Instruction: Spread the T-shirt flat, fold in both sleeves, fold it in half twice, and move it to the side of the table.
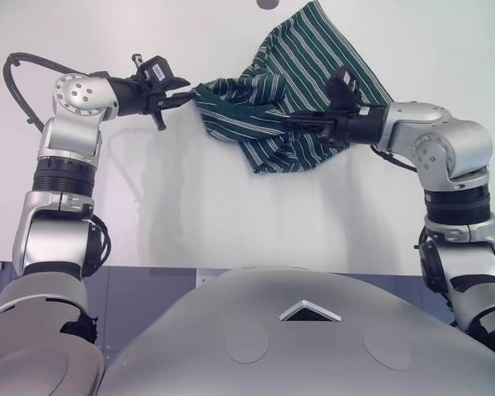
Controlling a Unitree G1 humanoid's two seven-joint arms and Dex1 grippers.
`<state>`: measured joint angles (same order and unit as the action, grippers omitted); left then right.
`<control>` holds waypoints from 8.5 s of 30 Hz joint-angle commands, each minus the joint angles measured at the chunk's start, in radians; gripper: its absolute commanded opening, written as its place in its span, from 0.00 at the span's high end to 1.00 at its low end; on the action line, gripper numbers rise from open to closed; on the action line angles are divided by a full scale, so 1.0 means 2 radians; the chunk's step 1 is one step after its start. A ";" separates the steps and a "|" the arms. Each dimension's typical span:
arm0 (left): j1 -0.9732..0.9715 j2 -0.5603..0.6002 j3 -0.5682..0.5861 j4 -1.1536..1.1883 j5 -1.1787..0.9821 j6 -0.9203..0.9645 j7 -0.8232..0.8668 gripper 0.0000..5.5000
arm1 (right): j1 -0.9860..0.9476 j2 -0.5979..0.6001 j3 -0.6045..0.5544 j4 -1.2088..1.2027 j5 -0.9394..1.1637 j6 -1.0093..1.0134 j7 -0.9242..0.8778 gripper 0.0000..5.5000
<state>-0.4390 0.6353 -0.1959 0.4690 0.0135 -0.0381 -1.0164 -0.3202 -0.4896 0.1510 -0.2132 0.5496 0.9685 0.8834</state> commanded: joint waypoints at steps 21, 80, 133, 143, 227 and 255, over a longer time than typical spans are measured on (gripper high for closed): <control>-0.229 -0.070 0.088 0.186 -0.068 0.002 0.030 1.00 | -0.207 -0.064 -0.071 0.159 -0.067 -0.133 -0.020 1.00; 0.000 -0.041 -0.090 -0.112 0.018 0.232 0.132 1.00 | -0.145 0.096 0.106 0.384 -0.277 -0.227 -0.129 0.99; 0.068 -0.085 -0.206 -0.228 -0.017 0.291 0.042 1.00 | -0.328 0.041 0.114 0.771 -0.463 -0.583 -0.269 0.99; 0.013 -0.133 -0.007 -0.245 -0.098 0.305 0.142 1.00 | -0.107 0.068 0.036 0.279 -0.201 -0.298 0.000 0.99; 0.152 0.016 -0.084 -0.464 -0.193 0.484 0.138 0.84 | 0.257 -0.200 -0.231 0.025 -0.082 -0.054 0.022 0.75; 0.170 0.026 -0.054 -0.421 -0.122 0.295 0.124 0.80 | 0.176 -0.217 0.012 -0.102 -0.130 -0.093 0.018 0.84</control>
<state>-0.1265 0.6635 -0.2996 -0.3852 -0.3013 0.6556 -0.7828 0.0421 -0.9152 0.2004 -0.4114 0.3047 0.8103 0.9241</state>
